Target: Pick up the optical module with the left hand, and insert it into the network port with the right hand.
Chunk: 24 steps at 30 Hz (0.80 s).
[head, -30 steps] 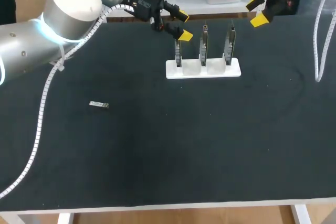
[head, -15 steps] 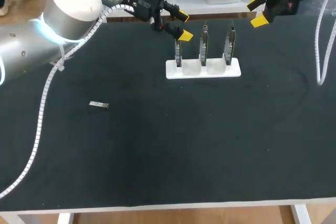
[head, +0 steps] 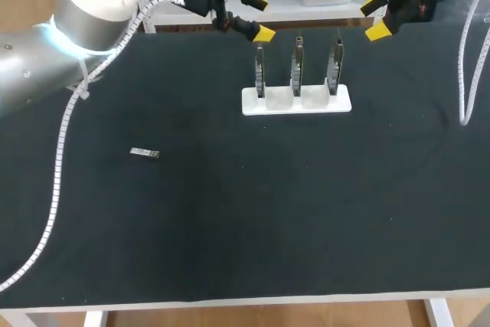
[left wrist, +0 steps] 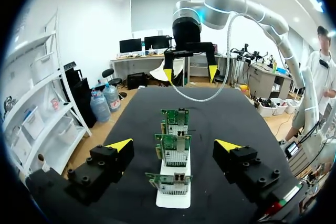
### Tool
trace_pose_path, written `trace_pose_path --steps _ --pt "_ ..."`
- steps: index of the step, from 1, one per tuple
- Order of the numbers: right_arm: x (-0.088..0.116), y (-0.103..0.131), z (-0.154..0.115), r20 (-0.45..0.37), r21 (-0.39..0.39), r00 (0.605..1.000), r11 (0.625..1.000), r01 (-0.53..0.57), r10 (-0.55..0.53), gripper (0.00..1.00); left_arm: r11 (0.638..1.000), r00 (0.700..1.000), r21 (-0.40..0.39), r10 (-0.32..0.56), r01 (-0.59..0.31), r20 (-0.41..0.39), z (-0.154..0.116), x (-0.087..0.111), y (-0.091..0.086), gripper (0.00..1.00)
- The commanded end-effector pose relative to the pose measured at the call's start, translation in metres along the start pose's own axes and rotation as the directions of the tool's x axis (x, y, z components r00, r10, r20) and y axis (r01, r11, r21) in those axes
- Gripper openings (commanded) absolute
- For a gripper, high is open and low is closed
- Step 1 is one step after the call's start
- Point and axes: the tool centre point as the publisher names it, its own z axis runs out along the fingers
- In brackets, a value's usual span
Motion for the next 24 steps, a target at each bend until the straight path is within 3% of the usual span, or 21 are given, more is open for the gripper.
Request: trace_pose_path --steps 1,7,15,19,24 --pt "0.0 0.004 0.0 -0.001 0.009 1.0 1.0 -0.001 0.001 1.0 0.999 1.0 -0.036 0.023 -0.024 -0.016 -0.017 -0.002 -0.013 1.0" --pt "0.0 0.004 0.0 -0.001 0.009 1.0 1.0 -0.001 0.001 1.0 0.993 0.99 -0.047 0.104 -0.109 -0.098 -0.051 -0.004 -0.02 1.0" --pt "0.0 0.004 0.0 -0.001 0.009 1.0 1.0 -0.001 0.001 1.0 0.991 0.961 -0.088 0.078 -0.104 -0.264 -0.111 0.021 -0.031 1.0" --pt "0.0 0.004 0.0 -0.001 0.009 1.0 1.0 -0.001 0.001 1.0 0.991 0.939 -0.11 0.029 -0.071 -0.343 -0.135 0.039 -0.042 1.0" --pt "0.0 0.004 0.0 -0.001 0.009 1.0 1.0 -0.001 0.001 1.0 0.995 0.875 -0.089 0.003 -0.052 -0.485 -0.147 0.063 -0.06 1.0"
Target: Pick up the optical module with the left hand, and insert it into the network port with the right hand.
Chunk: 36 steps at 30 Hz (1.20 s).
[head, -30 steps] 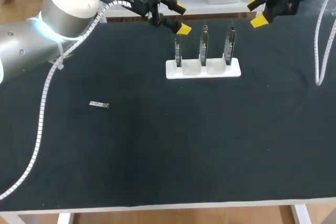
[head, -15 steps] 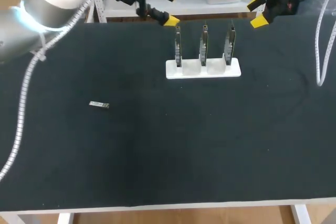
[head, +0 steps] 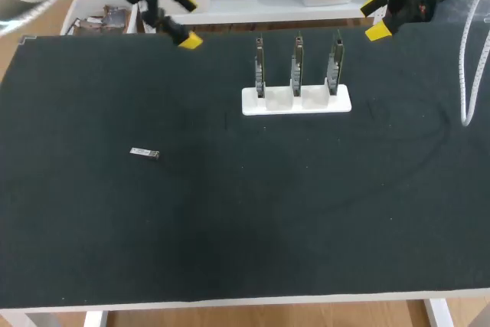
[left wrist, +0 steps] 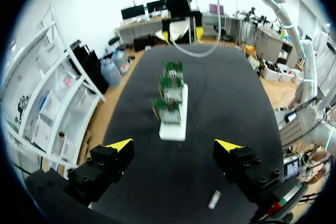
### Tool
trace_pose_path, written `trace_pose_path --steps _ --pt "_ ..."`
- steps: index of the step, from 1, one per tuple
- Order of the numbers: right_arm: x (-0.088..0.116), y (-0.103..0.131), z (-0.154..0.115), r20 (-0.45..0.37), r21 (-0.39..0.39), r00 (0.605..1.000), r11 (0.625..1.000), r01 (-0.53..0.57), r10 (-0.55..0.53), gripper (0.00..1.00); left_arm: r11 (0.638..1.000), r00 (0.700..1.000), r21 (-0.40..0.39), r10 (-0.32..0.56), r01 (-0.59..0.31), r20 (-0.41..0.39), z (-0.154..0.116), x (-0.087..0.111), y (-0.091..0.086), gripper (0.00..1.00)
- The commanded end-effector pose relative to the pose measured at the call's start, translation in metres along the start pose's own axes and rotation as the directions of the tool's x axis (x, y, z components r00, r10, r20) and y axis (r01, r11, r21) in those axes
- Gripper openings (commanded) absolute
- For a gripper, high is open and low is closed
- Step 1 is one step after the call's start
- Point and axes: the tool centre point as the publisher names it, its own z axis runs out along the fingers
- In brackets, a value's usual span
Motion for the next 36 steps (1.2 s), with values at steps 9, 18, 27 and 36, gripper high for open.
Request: trace_pose_path --steps 9,18,27,36 --pt "0.0 0.003 0.0 -0.001 0.008 1.0 1.0 -0.001 0.001 1.0 0.999 0.961 0.042 0.012 -0.001 -0.278 -0.016 0.049 -0.052 1.0" --pt "0.0 0.003 0.0 -0.001 0.008 1.0 1.0 -0.001 0.001 1.0 0.99 0.886 0.12 0.123 -0.077 -0.447 -0.016 0.08 -0.064 1.0" --pt "0.0 0.003 0.0 -0.001 0.008 1.0 1.0 -0.001 0.001 1.0 0.974 0.873 0.2 0.185 -0.103 -0.451 -0.009 0.101 -0.073 1.0" --pt "0.0 0.003 0.0 -0.001 0.008 1.0 1.0 -0.001 0.001 1.0 0.985 0.919 0.149 0.137 -0.087 -0.369 -0.008 0.092 -0.068 1.0"
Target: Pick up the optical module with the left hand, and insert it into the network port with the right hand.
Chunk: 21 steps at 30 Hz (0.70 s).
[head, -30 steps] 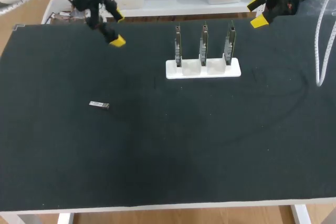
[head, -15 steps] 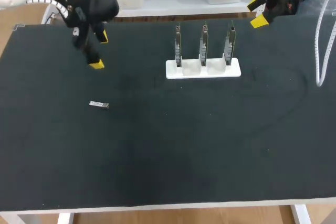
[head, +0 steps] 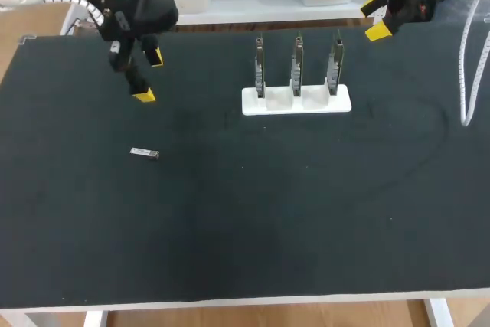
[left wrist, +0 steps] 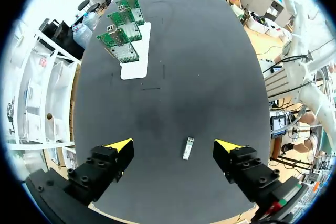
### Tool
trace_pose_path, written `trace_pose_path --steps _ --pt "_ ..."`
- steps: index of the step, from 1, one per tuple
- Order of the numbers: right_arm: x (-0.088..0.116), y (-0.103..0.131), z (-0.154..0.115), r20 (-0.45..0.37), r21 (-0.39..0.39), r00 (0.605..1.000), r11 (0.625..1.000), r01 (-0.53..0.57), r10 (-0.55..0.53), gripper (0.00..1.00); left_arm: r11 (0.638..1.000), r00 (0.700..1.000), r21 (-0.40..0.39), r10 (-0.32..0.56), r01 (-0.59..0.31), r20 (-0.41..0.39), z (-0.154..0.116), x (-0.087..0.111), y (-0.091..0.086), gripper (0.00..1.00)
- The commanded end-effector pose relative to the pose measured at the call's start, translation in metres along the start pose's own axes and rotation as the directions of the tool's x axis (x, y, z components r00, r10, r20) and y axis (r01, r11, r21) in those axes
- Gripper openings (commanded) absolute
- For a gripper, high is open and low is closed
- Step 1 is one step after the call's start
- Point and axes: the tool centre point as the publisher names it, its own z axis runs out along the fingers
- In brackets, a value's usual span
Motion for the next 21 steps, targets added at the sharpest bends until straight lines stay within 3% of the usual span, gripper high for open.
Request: trace_pose_path --steps 1,8,12,21 --pt "0.0 0.003 0.0 -0.001 0.008 1.0 1.0 -0.001 0.001 1.0 1.0 1.0 -0.008 0.003 -0.003 0.016 0.0 0.004 -0.003 1.0" --pt "0.0 0.003 0.0 -0.001 0.008 1.0 1.0 -0.001 0.001 1.0 1.0 1.0 -0.008 0.003 -0.003 0.016 0.0 0.004 -0.003 1.0" --pt "0.0 0.003 0.0 -0.001 0.008 1.0 1.0 -0.001 0.001 1.0 0.995 0.987 -0.04 0.082 -0.089 -0.141 0.005 -0.014 -0.007 1.0" --pt "0.0 0.003 0.0 -0.001 0.008 1.0 1.0 -0.001 0.001 1.0 0.993 0.976 0.029 0.115 -0.112 -0.185 0.029 -0.002 -0.024 1.0"
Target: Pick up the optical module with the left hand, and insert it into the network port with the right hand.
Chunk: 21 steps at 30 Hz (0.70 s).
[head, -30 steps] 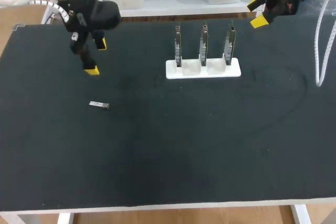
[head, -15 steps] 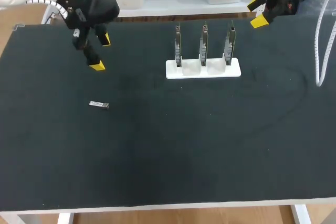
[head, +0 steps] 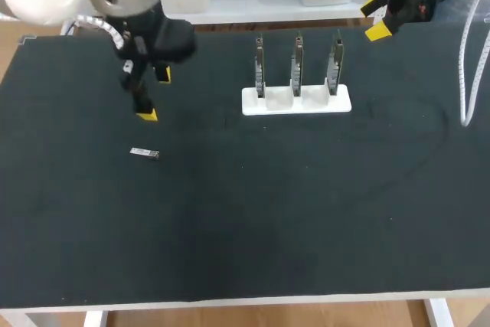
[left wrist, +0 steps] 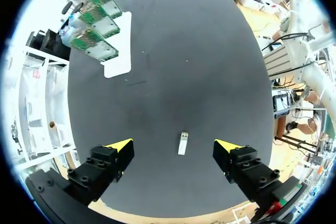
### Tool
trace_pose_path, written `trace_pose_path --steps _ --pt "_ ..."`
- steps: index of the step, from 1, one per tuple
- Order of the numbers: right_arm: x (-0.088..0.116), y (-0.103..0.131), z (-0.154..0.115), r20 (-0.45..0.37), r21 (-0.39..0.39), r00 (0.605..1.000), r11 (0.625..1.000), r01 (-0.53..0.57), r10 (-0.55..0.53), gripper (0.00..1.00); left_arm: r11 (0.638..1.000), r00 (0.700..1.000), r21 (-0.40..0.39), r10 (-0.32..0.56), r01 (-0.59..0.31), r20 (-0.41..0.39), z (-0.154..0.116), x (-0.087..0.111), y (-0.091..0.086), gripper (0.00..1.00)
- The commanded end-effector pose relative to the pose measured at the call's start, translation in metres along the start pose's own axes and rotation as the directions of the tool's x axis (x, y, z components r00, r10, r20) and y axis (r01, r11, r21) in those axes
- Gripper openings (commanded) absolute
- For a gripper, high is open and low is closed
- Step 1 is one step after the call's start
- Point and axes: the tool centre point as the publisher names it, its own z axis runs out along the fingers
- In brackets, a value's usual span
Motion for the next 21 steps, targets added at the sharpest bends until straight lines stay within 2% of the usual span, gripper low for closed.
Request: trace_pose_path --steps 1,4,10,21 --pt "0.0 0.003 0.0 0.0 0.007 1.0 1.0 -0.001 0.001 1.0 1.0 1.0 0.026 -0.004 0.004 -0.007 0.01 0.003 0.0 1.0" --pt "0.0 0.003 0.0 0.0 0.007 1.0 1.0 -0.001 0.001 1.0 0.999 1.0 0.039 -0.012 0.012 -0.011 0.016 0.007 -0.005 1.0" --pt "0.0 0.003 0.0 0.0 0.007 1.0 1.0 -0.001 0.001 1.0 0.998 0.994 0.052 0.032 -0.027 -0.102 0.036 0.011 -0.023 1.0" --pt "0.0 0.003 0.0 0.0 0.007 1.0 1.0 -0.001 0.001 1.0 0.993 0.992 0.105 0.064 -0.052 -0.111 0.069 0.025 -0.038 1.0"
